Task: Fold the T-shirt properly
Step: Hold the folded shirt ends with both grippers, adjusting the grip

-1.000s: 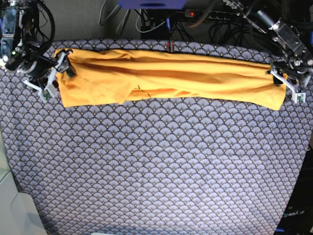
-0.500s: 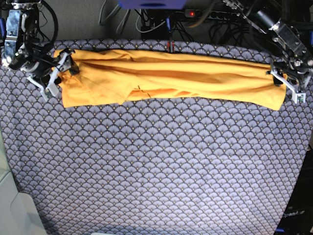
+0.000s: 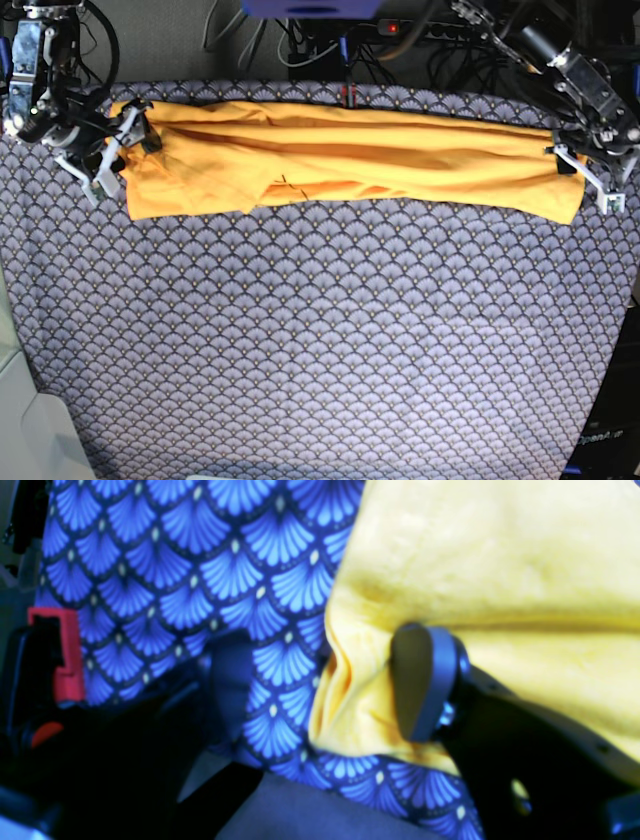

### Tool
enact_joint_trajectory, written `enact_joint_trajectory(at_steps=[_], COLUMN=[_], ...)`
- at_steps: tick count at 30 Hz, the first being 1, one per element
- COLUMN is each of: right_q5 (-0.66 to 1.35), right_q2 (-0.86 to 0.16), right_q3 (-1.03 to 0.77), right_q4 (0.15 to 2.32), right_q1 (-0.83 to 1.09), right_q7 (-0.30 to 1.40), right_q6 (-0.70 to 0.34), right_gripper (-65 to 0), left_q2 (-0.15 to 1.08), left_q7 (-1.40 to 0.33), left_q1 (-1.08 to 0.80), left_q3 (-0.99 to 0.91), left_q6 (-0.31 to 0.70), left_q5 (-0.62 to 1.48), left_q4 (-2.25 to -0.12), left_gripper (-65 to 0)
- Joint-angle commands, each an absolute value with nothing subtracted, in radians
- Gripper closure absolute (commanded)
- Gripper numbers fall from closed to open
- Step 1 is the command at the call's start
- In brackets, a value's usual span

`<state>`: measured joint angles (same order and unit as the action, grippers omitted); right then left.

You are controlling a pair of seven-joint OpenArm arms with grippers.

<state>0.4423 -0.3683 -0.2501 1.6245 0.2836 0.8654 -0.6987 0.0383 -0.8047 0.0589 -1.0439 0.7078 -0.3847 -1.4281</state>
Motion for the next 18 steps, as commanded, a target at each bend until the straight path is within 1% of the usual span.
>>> enact_joint_trajectory(at_steps=[1,7,18], right_q5=[0.446,0.446,0.446], right_q2=[-0.381,-0.381,-0.381], right_q3=[-0.255,-0.255,-0.254], right_q4=[1.633,1.633,1.633], right_q1=[0.28,0.28,0.28], right_q7=[0.857,0.857,0.857], right_q6=[-0.698,-0.698,-0.698], right_gripper=[-43.3,-43.3,-43.3], left_q2=[0.038,-0.005,-0.013], left_q7=[-0.835,-0.829,-0.823], left_q1=[0.058,0.07,0.085], left_q3=[-1.043,-1.04,-1.038], left_q6=[0.698,0.698,0.698], left_q5=[-0.433,-0.433,-0.432], left_q4=[-1.417,-1.405,-1.15], left_gripper=[-43.2,-43.2,-43.2])
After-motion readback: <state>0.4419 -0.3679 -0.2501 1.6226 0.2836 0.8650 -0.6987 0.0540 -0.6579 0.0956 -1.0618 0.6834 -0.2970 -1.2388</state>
